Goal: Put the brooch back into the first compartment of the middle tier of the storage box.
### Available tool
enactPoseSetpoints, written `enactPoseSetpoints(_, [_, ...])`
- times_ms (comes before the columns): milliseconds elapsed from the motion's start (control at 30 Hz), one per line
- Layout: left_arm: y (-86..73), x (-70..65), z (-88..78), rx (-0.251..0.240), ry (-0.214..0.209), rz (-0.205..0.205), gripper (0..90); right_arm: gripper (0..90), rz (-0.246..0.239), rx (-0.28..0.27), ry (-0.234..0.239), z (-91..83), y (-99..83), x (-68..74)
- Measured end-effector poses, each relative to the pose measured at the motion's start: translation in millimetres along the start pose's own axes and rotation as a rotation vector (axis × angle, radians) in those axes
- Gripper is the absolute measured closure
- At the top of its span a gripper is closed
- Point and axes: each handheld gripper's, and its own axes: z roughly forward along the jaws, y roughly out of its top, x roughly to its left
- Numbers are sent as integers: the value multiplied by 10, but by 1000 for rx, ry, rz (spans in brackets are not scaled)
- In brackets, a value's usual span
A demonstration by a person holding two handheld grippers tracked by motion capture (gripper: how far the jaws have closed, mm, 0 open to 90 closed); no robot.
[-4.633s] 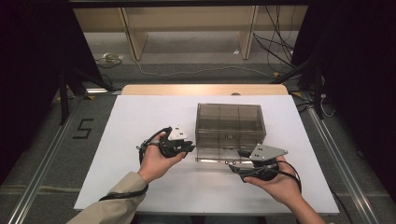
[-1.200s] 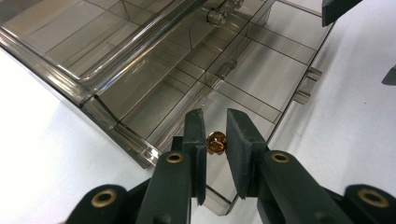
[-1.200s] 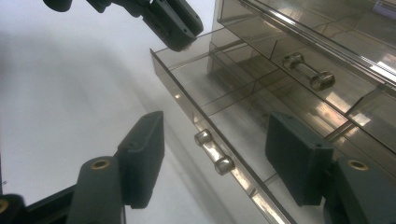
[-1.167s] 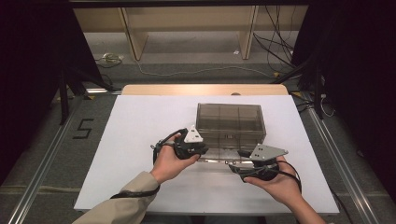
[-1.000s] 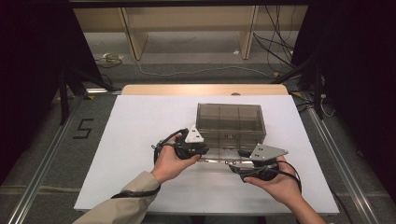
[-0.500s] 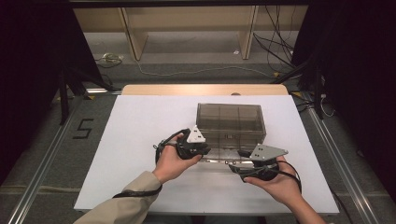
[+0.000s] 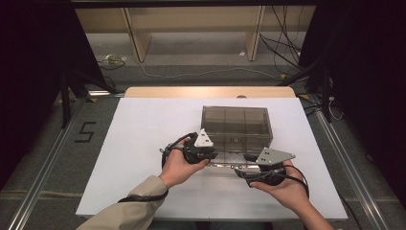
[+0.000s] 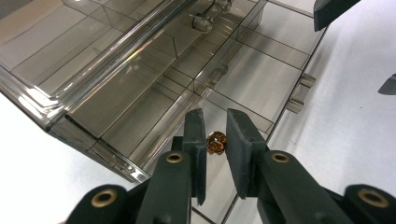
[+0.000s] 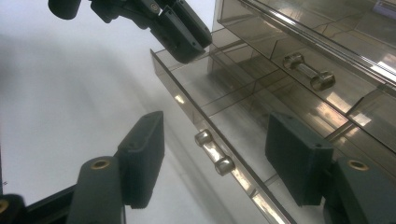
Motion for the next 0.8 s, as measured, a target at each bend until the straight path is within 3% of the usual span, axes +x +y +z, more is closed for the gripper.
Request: enactPoseSetpoints(800, [58,-41,76,7,-8,19,783,385,-1,-3,-3,-5,0,-3])
